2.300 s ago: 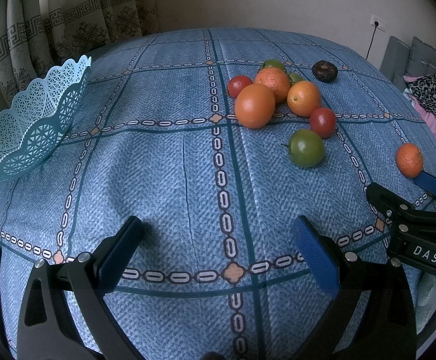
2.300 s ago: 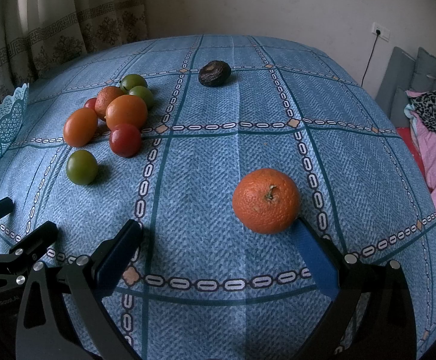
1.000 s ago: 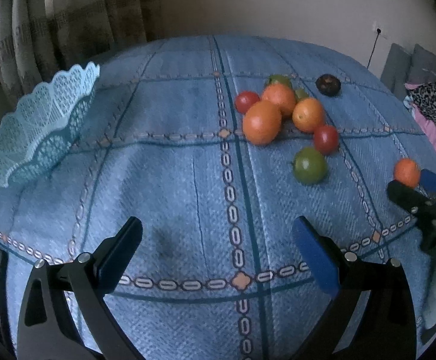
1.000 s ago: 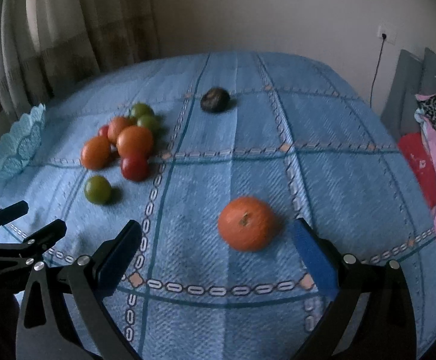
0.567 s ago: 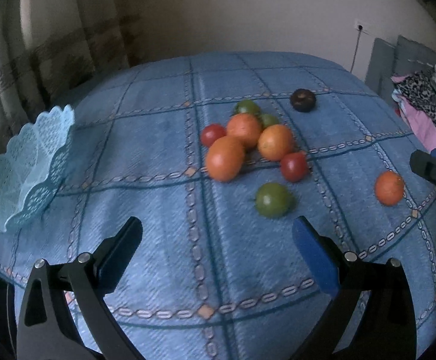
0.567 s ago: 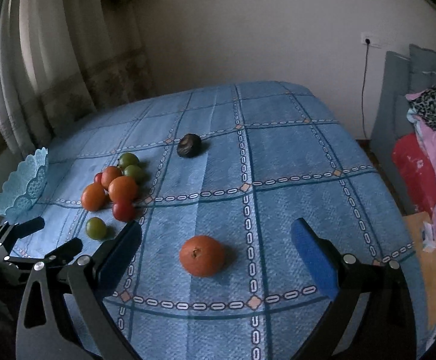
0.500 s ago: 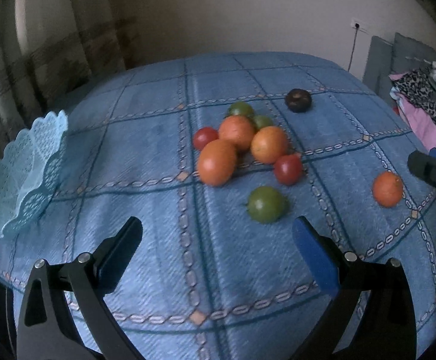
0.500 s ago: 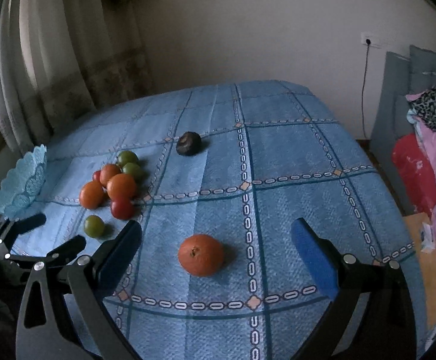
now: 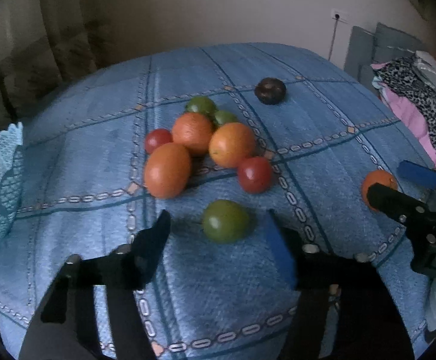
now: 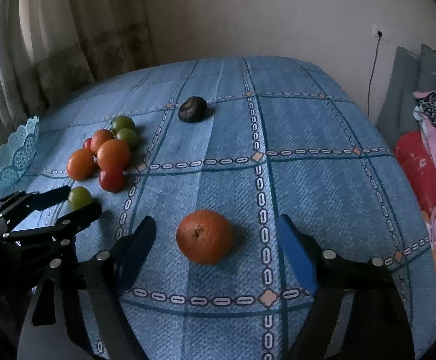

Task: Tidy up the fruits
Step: 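Grasp the green tomato with the left tool while the right tool grasps the large orange, then carry the green tomato into the blue basket and open the left tool while the right holds the orange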

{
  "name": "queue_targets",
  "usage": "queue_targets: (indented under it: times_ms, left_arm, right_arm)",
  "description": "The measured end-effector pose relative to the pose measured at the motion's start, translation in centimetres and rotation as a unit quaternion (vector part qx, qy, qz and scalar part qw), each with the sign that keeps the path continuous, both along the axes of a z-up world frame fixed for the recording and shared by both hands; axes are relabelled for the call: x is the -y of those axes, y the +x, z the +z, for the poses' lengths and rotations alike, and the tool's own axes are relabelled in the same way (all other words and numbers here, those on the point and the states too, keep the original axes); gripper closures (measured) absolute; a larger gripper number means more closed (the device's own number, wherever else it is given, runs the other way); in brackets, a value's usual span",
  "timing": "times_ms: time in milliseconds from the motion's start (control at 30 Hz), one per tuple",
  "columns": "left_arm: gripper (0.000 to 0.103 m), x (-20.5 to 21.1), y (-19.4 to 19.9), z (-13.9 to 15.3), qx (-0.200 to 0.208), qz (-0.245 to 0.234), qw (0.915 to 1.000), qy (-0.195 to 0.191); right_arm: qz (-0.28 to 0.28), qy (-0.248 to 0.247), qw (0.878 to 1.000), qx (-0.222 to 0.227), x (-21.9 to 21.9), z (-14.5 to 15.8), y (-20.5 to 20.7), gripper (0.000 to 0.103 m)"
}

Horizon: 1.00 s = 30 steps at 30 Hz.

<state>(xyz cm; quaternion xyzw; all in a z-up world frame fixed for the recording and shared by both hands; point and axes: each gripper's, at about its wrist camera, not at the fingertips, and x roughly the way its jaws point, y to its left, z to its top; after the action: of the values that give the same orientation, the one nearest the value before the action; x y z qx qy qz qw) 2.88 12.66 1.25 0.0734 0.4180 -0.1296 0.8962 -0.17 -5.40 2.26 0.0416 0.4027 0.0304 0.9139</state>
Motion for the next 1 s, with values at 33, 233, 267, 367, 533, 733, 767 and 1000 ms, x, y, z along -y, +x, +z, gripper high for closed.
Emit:
queue_targets:
  times_ms: [33,233,267,367,533,733,767,1000]
  left_arm:
    - [0.054,0.1,-0.1,-0.1,0.001,-0.004,1.0,-0.003]
    - [0.072,0.3,-0.2,-0.2,0.002,-0.014,0.9997,-0.02]
    - [0.072,0.2,-0.3,-0.2,0.003,-0.014,0.9997,-0.02]
    - [0.072,0.1,-0.4,-0.1,0.006,-0.012,0.9997,-0.023]
    - [0.072,-0.3,-0.9,0.2,0.012,-0.006,0.9996,-0.025]
    - [0.072,-1.0,-1.8,1.3,0.025,0.003,0.9992,-0.03]
    - [0.072,-1.2,-1.8,1.5,0.029,0.004,0.9991,-0.03]
    - [0.072,-3.7,-2.6,3.7,0.058,0.032,0.9972,-0.034]
  right_arm:
    - [0.001,0.001,1.0,-0.003,0.0,-0.1,0.0,0.029]
    - [0.014,0.003,1.0,-0.021,-0.6,-1.0,0.4,0.045]
    - [0.014,0.002,1.0,-0.023,-0.7,-1.0,0.4,0.049]
    - [0.013,0.002,1.0,-0.024,-0.7,-1.2,0.5,0.058]
    - [0.013,0.005,1.0,-0.022,-0.7,-1.0,0.5,0.063]
    - [0.013,0.006,1.0,-0.016,-0.8,-0.5,0.1,0.063]
    - [0.014,0.006,1.0,-0.015,-0.8,-0.4,0.0,0.063]
    - [0.021,0.014,1.0,0.009,-1.4,1.5,-1.2,0.063]
